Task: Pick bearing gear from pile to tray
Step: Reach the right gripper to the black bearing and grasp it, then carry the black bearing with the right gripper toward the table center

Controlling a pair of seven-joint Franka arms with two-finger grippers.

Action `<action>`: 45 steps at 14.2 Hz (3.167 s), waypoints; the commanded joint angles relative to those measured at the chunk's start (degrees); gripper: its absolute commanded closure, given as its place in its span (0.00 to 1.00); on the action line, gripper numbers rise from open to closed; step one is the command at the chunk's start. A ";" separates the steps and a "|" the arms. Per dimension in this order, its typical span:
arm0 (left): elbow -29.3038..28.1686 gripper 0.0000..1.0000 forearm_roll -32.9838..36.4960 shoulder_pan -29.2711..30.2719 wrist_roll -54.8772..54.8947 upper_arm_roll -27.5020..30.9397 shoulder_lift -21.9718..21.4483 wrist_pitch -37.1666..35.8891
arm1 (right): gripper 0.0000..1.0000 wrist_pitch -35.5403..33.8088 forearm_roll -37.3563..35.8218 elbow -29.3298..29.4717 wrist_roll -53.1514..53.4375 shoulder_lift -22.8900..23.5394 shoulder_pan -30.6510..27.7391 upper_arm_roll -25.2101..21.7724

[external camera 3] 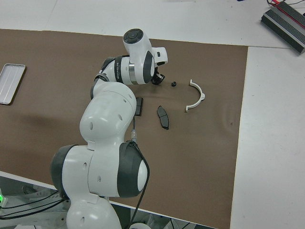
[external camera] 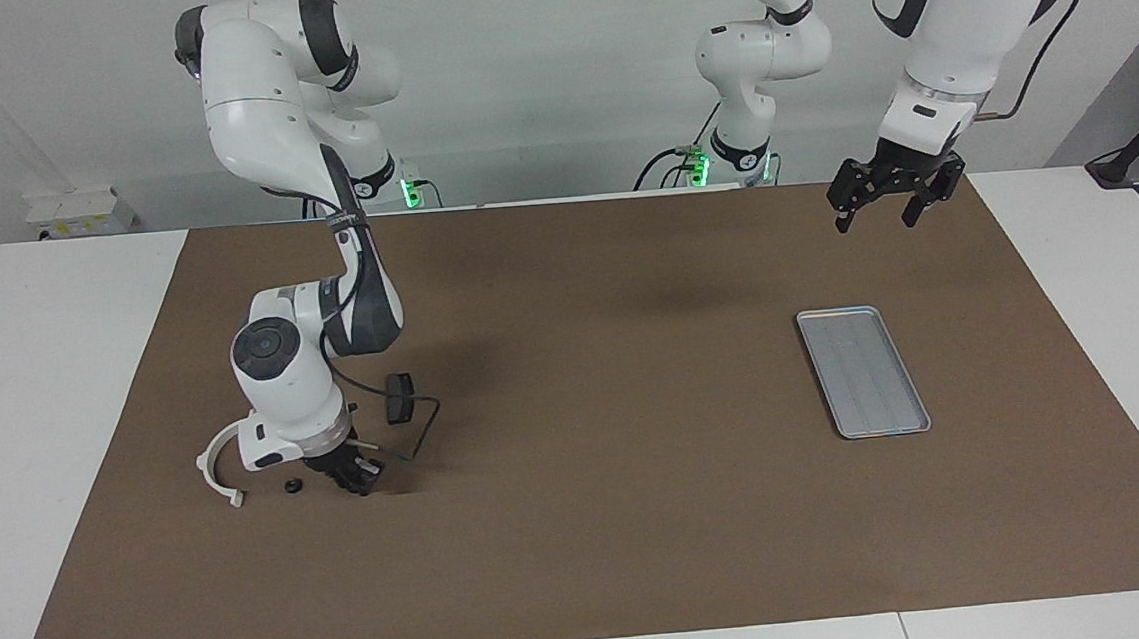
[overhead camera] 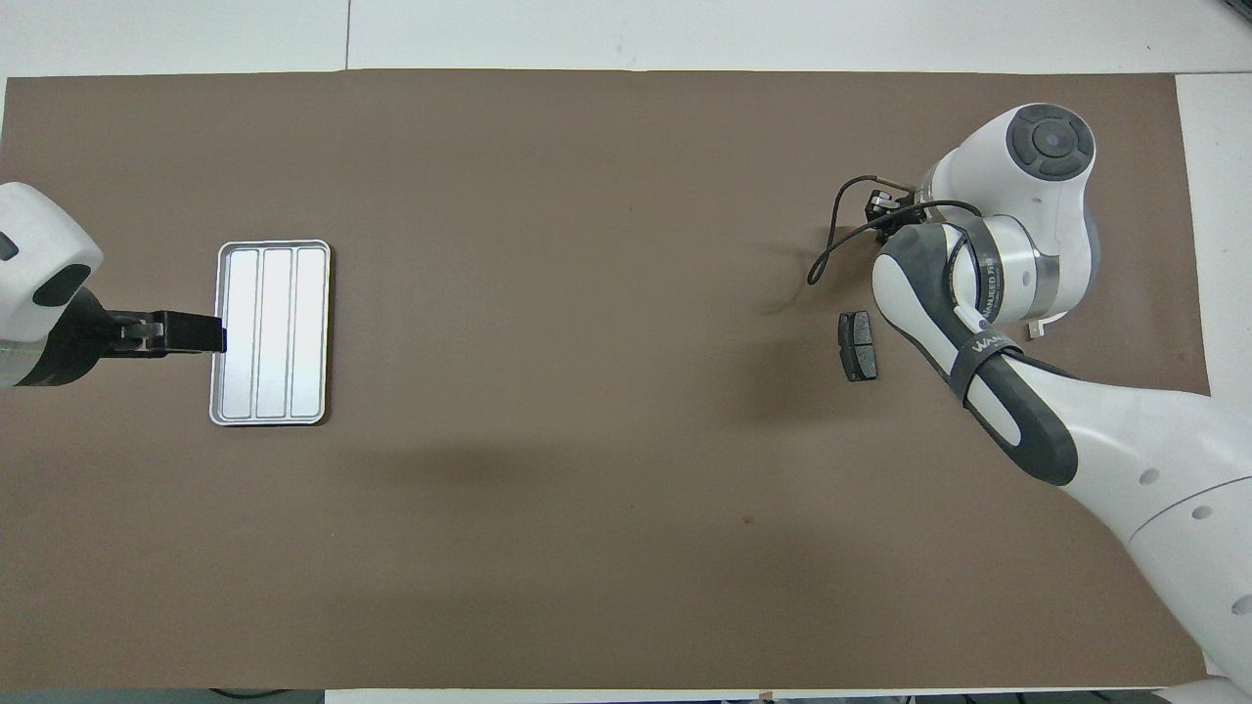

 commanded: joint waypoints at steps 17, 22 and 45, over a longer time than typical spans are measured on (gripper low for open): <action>-4.96 0.02 0.38 1.68 -2.04 0.44 -0.70 9.34 | 1.00 -33.51 2.48 10.28 6.25 -14.88 9.39 2.51; -5.22 0.02 0.38 1.59 -2.22 0.44 -0.08 9.70 | 1.00 -30.98 5.73 9.93 32.53 -15.33 19.59 3.92; -13.14 0.03 0.46 1.51 -2.30 0.35 0.97 17.34 | 1.00 0.05 -0.14 1.32 51.38 0.31 31.11 3.84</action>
